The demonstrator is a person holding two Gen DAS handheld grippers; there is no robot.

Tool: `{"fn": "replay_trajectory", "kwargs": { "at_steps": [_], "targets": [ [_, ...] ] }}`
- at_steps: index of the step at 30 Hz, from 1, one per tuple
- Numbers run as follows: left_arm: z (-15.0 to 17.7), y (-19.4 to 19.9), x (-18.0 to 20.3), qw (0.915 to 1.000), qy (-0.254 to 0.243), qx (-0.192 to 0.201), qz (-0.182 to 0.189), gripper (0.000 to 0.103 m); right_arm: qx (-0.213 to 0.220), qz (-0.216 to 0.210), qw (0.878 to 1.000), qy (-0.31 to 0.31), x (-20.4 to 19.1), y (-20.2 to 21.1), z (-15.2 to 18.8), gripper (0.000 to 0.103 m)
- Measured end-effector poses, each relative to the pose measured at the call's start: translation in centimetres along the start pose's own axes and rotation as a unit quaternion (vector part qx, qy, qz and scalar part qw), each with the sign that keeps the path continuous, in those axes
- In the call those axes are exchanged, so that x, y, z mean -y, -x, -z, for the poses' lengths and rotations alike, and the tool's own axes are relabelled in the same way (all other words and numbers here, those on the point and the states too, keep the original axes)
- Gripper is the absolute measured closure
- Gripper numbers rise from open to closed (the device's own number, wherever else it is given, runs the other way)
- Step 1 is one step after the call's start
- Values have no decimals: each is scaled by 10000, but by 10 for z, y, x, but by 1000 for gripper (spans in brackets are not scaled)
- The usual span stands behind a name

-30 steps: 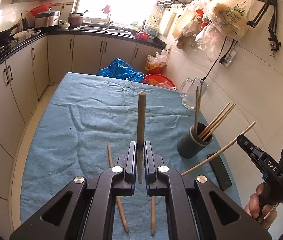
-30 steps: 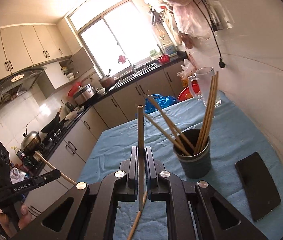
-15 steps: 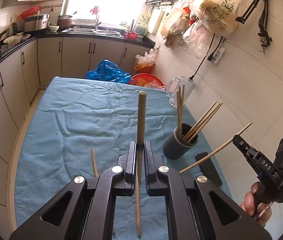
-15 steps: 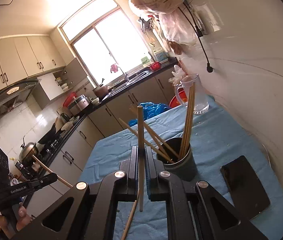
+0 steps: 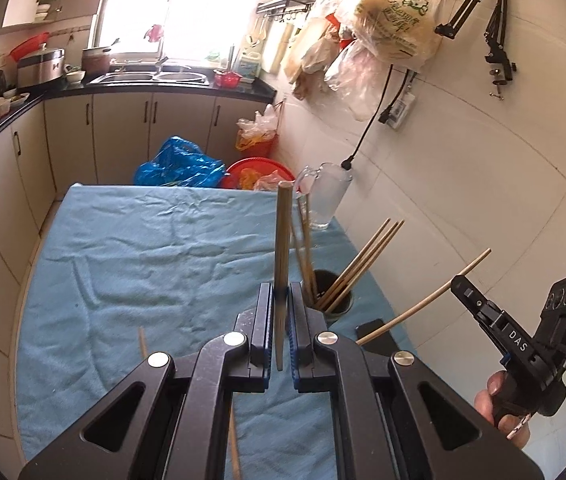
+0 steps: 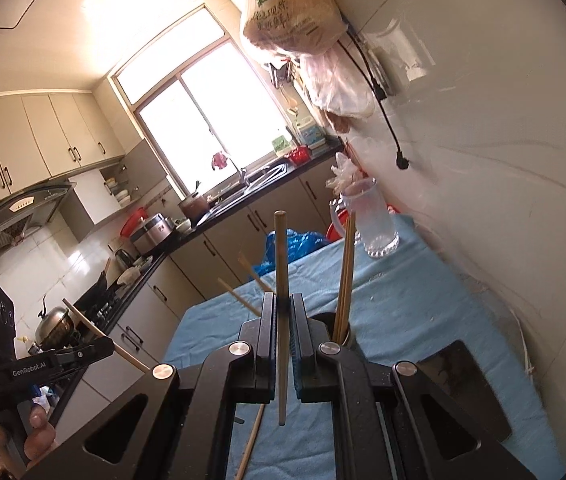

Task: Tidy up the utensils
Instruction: 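Lift the chopstick upright and carry it over the black holder cup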

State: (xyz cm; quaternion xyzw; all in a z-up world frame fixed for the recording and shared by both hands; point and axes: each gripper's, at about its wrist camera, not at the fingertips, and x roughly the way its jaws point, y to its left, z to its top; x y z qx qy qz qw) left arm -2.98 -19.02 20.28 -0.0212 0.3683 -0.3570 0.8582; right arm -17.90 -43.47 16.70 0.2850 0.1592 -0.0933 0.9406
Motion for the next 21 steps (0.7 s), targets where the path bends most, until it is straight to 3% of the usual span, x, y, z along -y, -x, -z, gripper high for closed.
{"fn": "replay_trajectory", "kwargs": {
  "at_steps": [11, 21],
  "targets": [
    [-49, -12, 37, 9990, -71, 364, 242, 97, 481, 99, 9988, 12, 9, 9, -41, 96],
    [-62, -69, 51, 9989, 0, 184, 421, 97, 514, 263, 9983, 24, 19, -23, -61, 96]
  ]
}}
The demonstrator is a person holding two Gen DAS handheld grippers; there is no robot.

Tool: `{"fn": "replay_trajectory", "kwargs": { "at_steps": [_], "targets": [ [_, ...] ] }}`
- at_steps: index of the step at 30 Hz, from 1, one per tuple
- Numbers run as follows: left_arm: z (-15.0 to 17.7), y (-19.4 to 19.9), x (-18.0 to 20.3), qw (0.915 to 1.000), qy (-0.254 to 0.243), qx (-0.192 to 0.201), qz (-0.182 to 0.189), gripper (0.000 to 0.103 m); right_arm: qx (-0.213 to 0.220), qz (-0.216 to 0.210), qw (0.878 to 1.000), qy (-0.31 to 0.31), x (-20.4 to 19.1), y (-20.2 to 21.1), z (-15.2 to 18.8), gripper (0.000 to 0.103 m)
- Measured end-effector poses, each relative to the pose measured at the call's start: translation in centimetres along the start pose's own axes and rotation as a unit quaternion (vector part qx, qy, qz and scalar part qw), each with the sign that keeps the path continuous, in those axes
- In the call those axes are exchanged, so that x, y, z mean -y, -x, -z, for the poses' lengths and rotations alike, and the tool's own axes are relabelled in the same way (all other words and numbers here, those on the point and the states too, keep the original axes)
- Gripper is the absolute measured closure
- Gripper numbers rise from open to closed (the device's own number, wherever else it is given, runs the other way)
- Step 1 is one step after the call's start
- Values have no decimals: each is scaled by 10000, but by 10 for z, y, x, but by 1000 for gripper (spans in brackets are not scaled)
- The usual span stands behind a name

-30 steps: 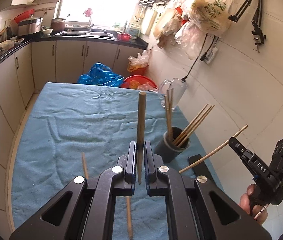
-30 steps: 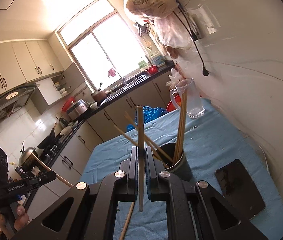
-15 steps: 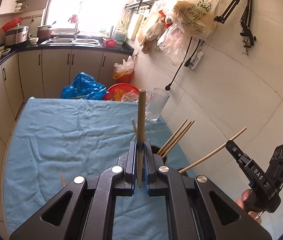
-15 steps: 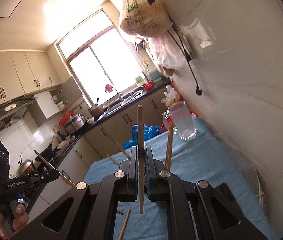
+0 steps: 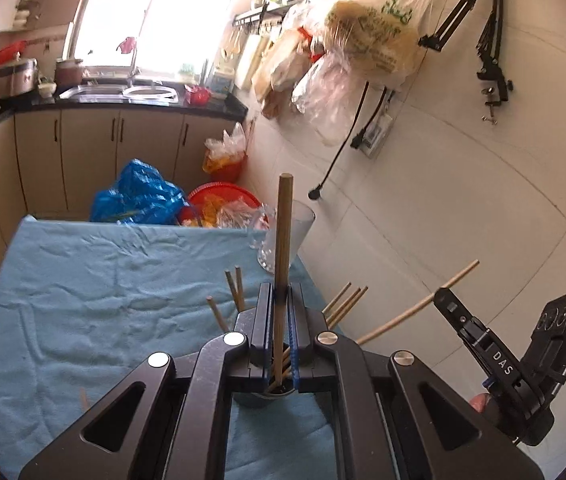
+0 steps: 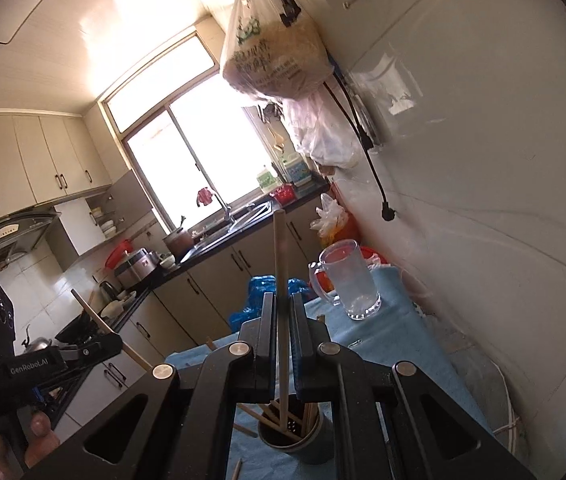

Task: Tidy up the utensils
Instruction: 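Lift the chopstick upright and carry it over the black holder cup, then lower the chopstick into the cup and open the left gripper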

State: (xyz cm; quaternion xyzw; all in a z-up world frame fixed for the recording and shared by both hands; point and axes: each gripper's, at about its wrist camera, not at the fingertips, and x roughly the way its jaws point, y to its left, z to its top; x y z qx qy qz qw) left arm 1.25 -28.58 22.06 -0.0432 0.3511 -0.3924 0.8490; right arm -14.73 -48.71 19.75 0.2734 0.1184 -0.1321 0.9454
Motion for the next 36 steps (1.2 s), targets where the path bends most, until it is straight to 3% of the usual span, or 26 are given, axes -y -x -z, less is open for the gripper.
{"fn": "replay_trajectory", "kwargs": {
  "at_steps": [11, 21, 23, 25, 26, 30, 33, 36],
  "targets": [
    [27, -62, -29, 9977, 195, -647, -115, 96, -703, 229, 9973, -16, 22, -54, 30, 96],
    [41, -70, -45, 9972, 222, -713, -51, 93, -1073, 321, 9936, 127, 18, -74, 52, 95],
    [42, -64, -46, 9975, 233, -668, -57, 78, -1069, 375, 9935, 135, 15, -73, 51, 87],
    [41, -56, -45, 9982, 239, -546, -105, 61, -985, 378, 9943, 142, 11, -69, 48, 59],
    [41, -52, -45, 9985, 232, -491, -121, 60, -931, 392, 9948, 153, 9, -67, 47, 53],
    [43, -36, -46, 9987, 273, -411, -119, 56, -713, 480, 9959, 295, 1, -51, 44, 45],
    [48, -19, -50, 9987, 375, -216, -268, 34, -560, 652, 9959, 269, 0, -36, 42, 27],
    [55, -1, -54, 9980, 382, 1, -506, 28, -363, 1040, 9934, 322, -1, -21, 43, 14]
  ]
}}
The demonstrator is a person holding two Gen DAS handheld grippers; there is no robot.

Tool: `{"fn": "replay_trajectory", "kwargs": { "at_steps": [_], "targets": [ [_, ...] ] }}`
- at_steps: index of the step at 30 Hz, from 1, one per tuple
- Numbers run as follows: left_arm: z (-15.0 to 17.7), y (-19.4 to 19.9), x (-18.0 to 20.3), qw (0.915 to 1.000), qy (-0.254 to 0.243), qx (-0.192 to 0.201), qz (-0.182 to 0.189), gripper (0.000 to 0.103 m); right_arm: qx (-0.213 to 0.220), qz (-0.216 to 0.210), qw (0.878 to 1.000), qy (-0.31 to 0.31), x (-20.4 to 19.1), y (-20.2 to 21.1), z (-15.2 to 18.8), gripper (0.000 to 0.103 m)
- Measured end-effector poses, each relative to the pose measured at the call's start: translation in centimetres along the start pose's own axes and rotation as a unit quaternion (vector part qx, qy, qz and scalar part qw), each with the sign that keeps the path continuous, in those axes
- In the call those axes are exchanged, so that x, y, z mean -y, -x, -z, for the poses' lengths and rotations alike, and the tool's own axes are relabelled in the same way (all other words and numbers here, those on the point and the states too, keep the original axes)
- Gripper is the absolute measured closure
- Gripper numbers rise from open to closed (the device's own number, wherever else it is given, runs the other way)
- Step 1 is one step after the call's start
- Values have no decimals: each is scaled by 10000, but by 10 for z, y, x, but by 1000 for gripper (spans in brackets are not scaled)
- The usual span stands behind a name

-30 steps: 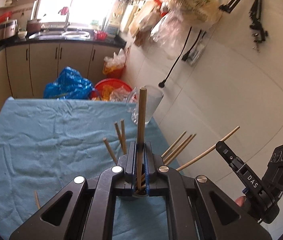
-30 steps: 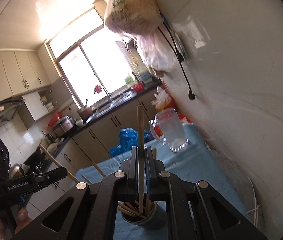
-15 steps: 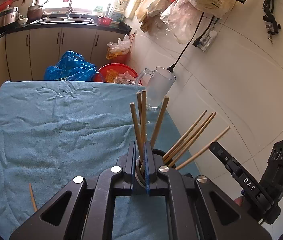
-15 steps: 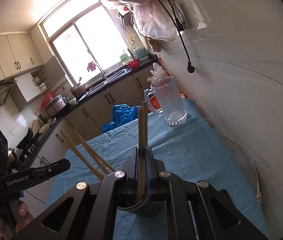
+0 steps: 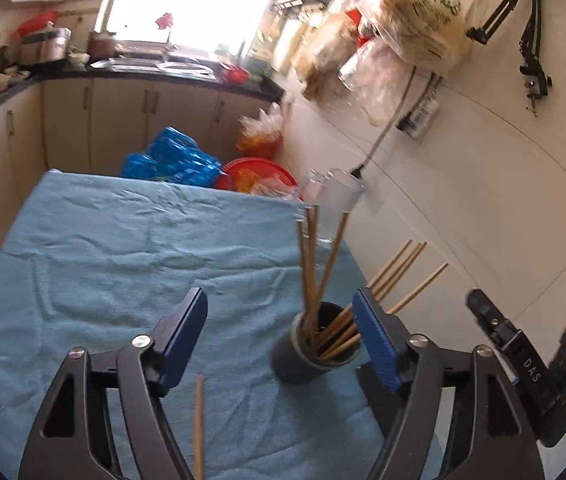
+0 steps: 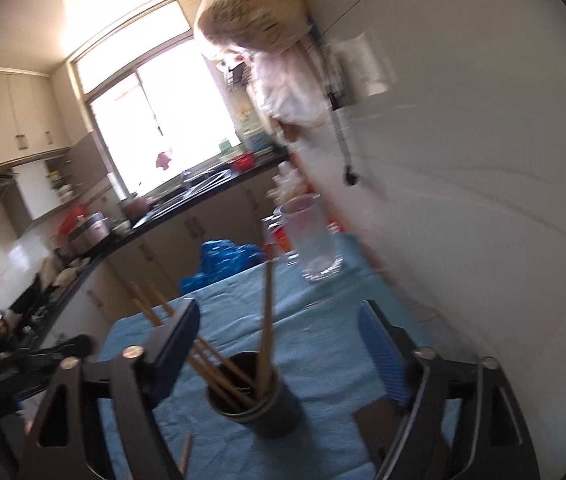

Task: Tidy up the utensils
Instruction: 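Lower the chopstick into the cup and open the left gripper, then return the left tool to the remaining loose chopsticks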

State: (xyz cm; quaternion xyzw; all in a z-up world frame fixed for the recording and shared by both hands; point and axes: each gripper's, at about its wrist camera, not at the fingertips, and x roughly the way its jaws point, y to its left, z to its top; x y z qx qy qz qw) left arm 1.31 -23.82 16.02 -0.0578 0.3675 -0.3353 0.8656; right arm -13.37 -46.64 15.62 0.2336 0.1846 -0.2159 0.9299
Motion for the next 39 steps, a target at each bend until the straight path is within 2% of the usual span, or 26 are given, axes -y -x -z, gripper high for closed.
{"fn": "replay_trajectory", "kwargs": {
  "at_steps": [5, 11, 19, 27, 31, 37, 39],
  "targets": [
    [17, 21, -13, 9997, 17, 131, -227, 24, 77, 565, 9982, 182, 2, 14, 12, 10],
    [44, 34, -32, 9988, -22, 90, -481, 23, -160, 770, 9963, 347, 0, 16, 35, 9],
    [81, 42, -74, 9955, 116, -24, -936, 23, -611, 696, 9926, 786, -24, 9, 77, 9],
    [124, 39, -131, 9885, 410, -355, -1415, 23, -1063, 579, 9847, 1256, -55, -5, 118, 9],
    [146, 39, -153, 9855, 542, -470, -1537, 23, -1303, 511, 9794, 1457, -71, -13, 137, 9],
    [165, 36, -175, 9819, 715, -408, -1703, 23, -1455, 461, 9740, 1672, -89, -19, 159, 9],
    [169, 36, -175, 9791, 593, -340, -1915, 23, -1484, 466, 9730, 1704, -93, -20, 164, 9]
  ]
}}
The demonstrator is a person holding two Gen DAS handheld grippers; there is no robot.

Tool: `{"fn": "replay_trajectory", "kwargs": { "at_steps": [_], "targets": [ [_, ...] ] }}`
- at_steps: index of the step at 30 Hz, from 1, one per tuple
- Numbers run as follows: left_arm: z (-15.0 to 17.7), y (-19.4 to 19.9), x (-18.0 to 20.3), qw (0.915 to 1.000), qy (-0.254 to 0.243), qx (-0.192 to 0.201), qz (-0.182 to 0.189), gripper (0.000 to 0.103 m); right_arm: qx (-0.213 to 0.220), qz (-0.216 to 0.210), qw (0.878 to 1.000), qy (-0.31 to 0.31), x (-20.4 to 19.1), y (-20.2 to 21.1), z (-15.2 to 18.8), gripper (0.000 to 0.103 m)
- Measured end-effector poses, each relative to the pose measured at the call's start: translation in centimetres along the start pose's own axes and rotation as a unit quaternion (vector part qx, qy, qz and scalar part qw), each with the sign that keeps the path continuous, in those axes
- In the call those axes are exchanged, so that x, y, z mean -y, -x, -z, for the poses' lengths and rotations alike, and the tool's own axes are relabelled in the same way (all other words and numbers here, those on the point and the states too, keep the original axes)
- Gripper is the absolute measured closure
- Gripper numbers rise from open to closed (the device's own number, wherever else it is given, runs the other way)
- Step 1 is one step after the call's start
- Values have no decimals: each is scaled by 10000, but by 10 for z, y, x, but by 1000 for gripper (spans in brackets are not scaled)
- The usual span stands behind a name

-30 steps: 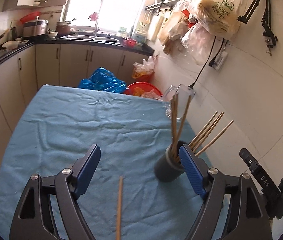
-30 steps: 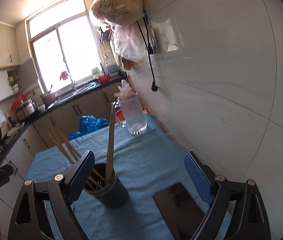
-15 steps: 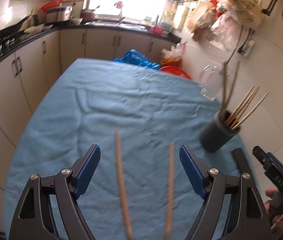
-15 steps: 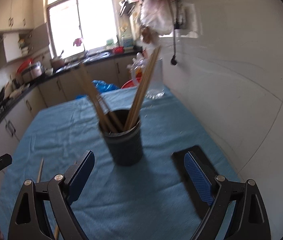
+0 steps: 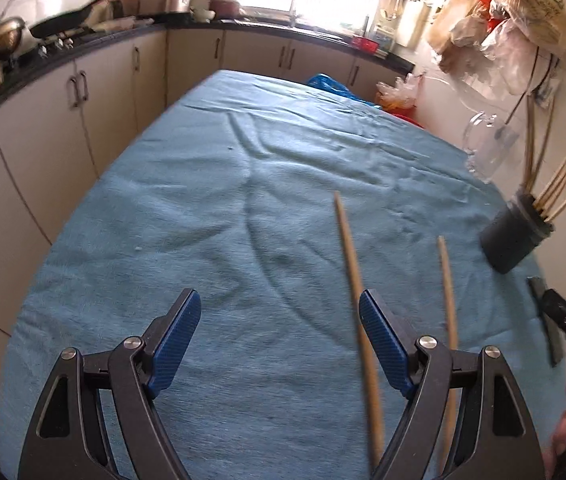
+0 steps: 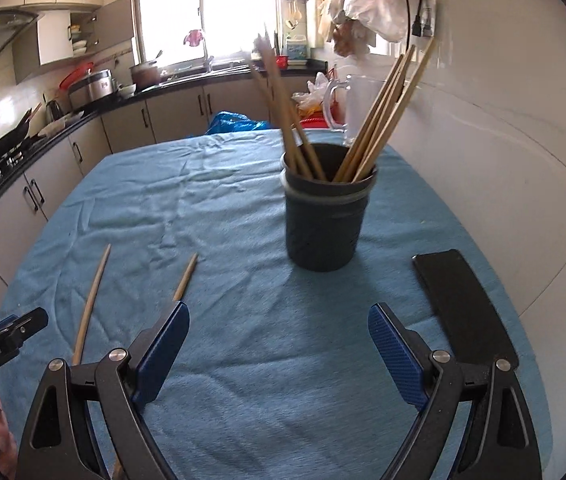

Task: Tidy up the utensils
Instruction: 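Return the left tool to the remaining loose chopsticks, then position the left gripper around a wooden chopstick and grasp it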

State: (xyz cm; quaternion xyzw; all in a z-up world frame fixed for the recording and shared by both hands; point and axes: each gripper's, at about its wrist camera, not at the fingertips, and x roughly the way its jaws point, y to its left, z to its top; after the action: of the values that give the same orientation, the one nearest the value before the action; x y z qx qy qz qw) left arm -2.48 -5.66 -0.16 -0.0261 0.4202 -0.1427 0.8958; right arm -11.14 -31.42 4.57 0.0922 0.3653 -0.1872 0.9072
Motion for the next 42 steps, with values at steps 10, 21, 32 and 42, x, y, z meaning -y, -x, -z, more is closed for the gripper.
{"fn": "replay_trajectory", "kwargs": {
  "at_steps": [10, 21, 32, 42],
  "targets": [
    [4, -5, 0, 9998, -152, 34, 91, 23, -175, -43, 9996, 197, -18, -10, 4, 9],
    [4, -7, -8, 9994, 39, -23, 331, 23, -826, -802, 9922, -486, -7, -35, -8, 24],
    [3, -12, -10, 9992, 94, -130, 355, 23, -1554, -1333, 9761, -729, -30, -74, -17, 63],
    [3, -13, -10, 9991, 77, -137, 384, 23, -1944, -1181, 9725, -494, -66, -108, -28, 70]
  ]
}}
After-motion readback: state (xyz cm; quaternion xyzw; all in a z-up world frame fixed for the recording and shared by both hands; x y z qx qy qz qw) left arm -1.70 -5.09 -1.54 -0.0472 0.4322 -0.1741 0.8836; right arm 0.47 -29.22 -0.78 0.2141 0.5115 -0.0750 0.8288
